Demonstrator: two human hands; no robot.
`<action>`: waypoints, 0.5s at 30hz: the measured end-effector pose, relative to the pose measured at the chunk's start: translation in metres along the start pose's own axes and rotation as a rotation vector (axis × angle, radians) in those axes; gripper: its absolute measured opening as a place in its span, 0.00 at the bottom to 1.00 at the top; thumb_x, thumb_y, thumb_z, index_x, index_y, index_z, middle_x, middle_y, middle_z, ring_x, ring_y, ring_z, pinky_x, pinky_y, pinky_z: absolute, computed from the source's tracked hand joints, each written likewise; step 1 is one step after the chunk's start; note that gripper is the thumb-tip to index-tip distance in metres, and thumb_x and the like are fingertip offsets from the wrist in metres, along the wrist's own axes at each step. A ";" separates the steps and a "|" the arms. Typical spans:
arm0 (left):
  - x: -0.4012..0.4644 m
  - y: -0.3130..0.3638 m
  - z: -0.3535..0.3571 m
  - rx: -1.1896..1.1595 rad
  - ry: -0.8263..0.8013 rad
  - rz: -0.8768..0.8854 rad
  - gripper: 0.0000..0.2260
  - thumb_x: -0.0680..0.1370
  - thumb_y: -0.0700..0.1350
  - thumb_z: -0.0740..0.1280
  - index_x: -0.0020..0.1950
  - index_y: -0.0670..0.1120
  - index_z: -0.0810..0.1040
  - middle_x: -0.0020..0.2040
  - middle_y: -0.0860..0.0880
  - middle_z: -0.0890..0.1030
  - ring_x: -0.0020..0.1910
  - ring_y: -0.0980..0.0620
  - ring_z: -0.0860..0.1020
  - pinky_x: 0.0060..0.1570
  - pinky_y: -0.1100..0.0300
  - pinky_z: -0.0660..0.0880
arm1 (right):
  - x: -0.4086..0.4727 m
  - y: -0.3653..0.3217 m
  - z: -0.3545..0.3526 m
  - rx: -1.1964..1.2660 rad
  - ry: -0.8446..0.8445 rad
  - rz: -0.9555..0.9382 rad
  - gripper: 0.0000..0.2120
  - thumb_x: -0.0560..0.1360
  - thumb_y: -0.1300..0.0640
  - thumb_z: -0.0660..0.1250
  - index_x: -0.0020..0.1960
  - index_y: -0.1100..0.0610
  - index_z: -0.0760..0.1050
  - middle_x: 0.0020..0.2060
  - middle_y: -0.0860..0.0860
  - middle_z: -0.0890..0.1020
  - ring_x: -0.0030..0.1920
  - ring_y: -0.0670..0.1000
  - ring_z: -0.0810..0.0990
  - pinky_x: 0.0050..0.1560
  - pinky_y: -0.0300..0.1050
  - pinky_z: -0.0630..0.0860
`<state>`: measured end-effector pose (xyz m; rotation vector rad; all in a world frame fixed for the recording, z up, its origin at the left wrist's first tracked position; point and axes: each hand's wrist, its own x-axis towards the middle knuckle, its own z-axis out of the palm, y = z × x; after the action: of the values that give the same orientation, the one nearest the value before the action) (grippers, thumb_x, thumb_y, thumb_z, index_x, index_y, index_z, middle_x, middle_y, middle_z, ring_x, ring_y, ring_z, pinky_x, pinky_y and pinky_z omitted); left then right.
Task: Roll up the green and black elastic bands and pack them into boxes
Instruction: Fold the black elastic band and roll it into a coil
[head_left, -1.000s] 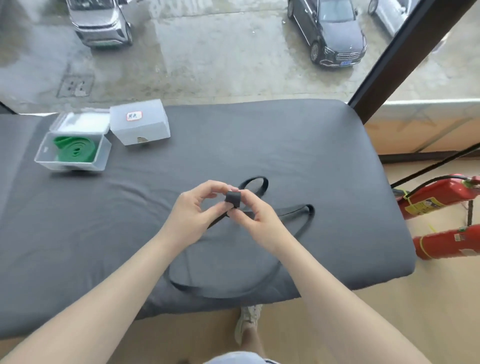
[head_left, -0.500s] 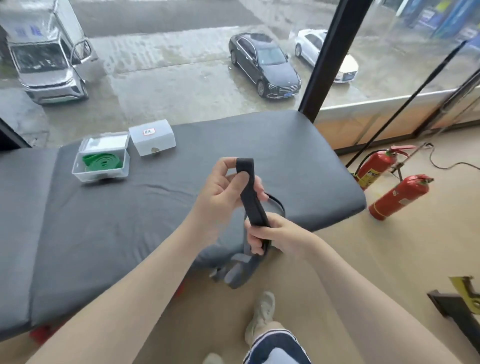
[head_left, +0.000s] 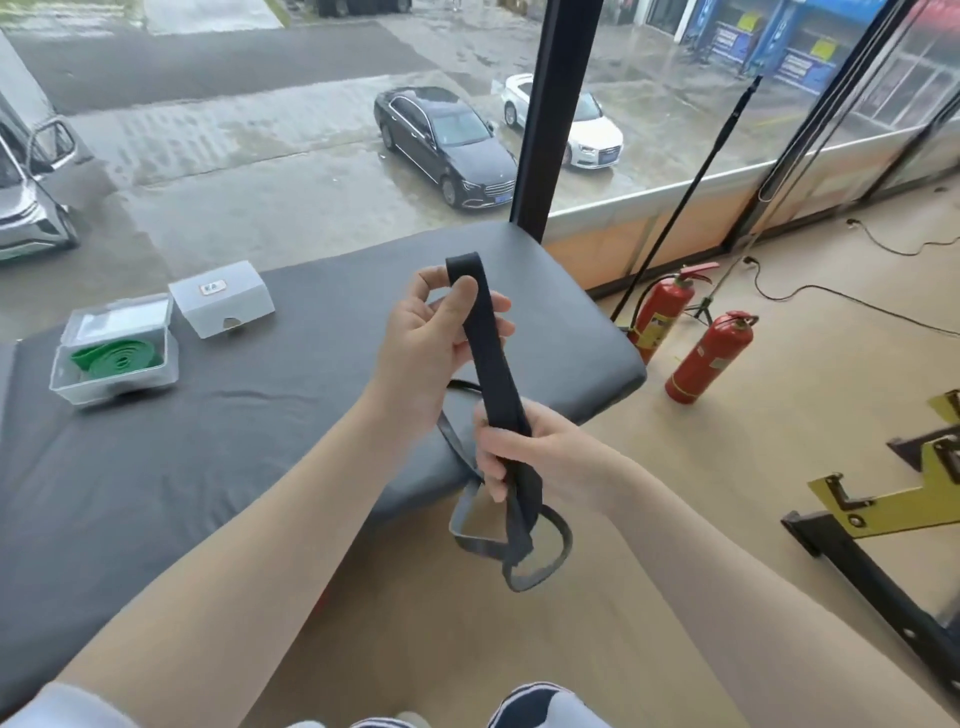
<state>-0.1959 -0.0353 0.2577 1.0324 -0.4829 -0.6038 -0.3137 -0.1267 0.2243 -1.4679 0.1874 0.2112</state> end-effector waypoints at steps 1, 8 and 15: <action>0.003 -0.003 0.002 0.026 0.014 0.004 0.02 0.79 0.43 0.60 0.49 0.46 0.69 0.36 0.50 0.83 0.34 0.52 0.82 0.37 0.61 0.78 | 0.003 0.005 -0.007 -0.111 0.188 -0.043 0.05 0.78 0.62 0.61 0.45 0.59 0.66 0.30 0.54 0.73 0.28 0.51 0.72 0.37 0.45 0.74; -0.002 -0.037 0.028 0.199 0.038 -0.042 0.02 0.80 0.41 0.58 0.51 0.46 0.68 0.38 0.51 0.84 0.41 0.49 0.83 0.48 0.56 0.80 | 0.018 0.040 -0.064 -0.778 0.520 -0.034 0.09 0.75 0.54 0.66 0.46 0.58 0.69 0.39 0.50 0.76 0.40 0.53 0.74 0.45 0.48 0.73; 0.004 -0.054 0.058 0.195 0.145 0.030 0.04 0.81 0.38 0.56 0.51 0.46 0.69 0.44 0.49 0.84 0.47 0.47 0.82 0.51 0.55 0.79 | 0.015 0.037 -0.091 -0.255 0.183 -0.036 0.08 0.80 0.60 0.58 0.58 0.57 0.68 0.37 0.52 0.81 0.38 0.50 0.79 0.47 0.43 0.76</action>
<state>-0.2420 -0.0963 0.2352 1.2428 -0.4343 -0.4578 -0.3086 -0.2134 0.1769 -1.7437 0.2902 0.0728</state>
